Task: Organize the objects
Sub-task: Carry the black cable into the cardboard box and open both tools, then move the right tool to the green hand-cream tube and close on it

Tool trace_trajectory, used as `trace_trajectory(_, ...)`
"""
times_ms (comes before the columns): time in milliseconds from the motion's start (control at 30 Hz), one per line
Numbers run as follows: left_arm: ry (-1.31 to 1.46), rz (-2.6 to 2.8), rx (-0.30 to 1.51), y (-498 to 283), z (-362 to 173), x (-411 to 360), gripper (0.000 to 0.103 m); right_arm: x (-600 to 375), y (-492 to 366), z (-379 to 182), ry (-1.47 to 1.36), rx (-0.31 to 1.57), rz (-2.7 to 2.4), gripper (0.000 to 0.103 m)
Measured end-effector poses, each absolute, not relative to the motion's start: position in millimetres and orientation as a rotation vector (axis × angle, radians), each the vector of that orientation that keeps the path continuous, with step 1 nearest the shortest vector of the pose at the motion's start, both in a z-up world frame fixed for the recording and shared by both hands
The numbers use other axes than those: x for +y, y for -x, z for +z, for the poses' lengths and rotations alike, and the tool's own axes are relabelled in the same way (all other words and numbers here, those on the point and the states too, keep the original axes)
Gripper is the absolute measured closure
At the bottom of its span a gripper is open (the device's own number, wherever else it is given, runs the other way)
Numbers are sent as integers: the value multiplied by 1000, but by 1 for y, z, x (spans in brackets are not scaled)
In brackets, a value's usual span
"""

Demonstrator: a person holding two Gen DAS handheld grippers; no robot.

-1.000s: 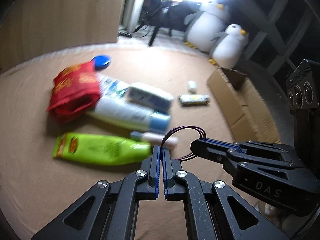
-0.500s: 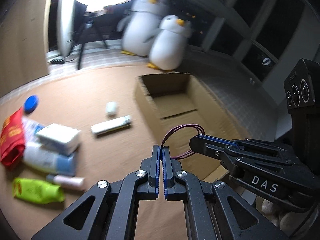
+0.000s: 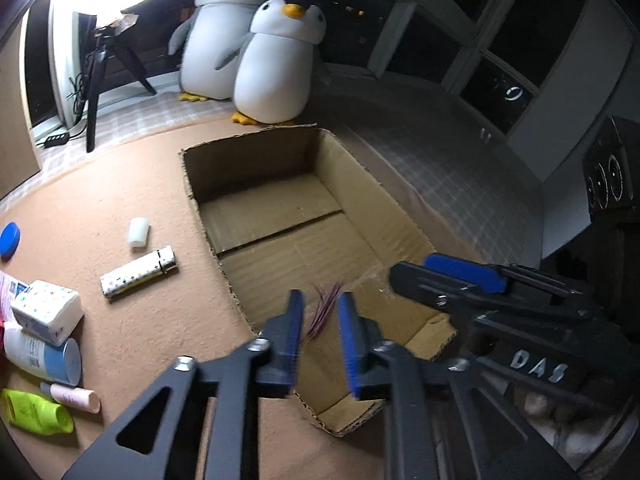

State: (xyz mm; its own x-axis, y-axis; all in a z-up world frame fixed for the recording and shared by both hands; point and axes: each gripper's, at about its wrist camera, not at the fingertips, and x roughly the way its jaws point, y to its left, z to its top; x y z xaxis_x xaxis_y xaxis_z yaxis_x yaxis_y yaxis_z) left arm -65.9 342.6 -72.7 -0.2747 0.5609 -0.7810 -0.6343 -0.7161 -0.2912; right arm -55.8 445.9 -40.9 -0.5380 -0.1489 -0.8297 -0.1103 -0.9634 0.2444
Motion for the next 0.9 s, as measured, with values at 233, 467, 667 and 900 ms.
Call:
trace_trajectory(233, 1216, 2086, 88, 67, -72, 322, 69, 450, 55, -39, -1480, -459, -2692, 57)
trace_trajectory(467, 1250, 2161, 50, 72, -69, 272, 69, 427, 57, -40, -1472, -425, -2658, 57)
trace_trajectory(667, 1311, 2264, 16, 88, -73, 206, 69, 405, 59, -42, -1461, -408, -2619, 57)
trace_trajectory(900, 1443, 2378, -61, 113, -94, 121, 69, 370, 58, -48, -1435, -359, -2569, 56)
